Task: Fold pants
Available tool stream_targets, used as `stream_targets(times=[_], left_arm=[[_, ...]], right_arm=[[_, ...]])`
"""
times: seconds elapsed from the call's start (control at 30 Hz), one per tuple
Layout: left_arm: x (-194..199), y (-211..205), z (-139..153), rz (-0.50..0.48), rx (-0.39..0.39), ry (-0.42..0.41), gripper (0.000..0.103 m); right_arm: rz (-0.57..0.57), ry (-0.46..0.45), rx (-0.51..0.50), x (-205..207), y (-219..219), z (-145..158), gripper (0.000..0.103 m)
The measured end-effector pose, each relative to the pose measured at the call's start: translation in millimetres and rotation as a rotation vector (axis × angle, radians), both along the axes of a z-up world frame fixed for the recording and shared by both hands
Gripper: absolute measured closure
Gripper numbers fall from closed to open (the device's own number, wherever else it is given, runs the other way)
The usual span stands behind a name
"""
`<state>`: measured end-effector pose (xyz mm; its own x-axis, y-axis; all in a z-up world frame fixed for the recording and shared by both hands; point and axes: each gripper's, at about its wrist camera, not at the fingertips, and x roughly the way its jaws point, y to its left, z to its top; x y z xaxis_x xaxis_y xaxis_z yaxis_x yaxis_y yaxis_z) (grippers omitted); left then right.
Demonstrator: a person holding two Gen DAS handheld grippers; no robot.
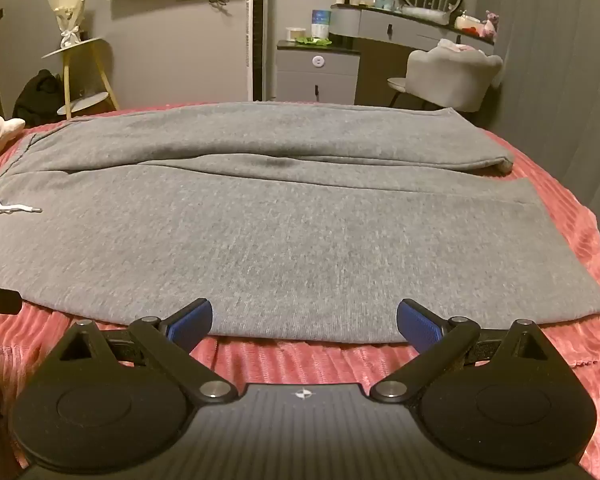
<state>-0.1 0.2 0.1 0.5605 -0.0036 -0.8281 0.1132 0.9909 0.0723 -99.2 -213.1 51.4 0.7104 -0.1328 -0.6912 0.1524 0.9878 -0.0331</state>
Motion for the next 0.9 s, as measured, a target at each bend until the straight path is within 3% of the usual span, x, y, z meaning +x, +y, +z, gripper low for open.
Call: stream_targets(times=[0.9], left_arm=[[1.1, 0.2, -2.5, 0.000, 0.000, 0.009, 0.000]], right_arm=[[-0.004, -0.005, -0.006, 3.9, -2.0, -4.4, 0.004]])
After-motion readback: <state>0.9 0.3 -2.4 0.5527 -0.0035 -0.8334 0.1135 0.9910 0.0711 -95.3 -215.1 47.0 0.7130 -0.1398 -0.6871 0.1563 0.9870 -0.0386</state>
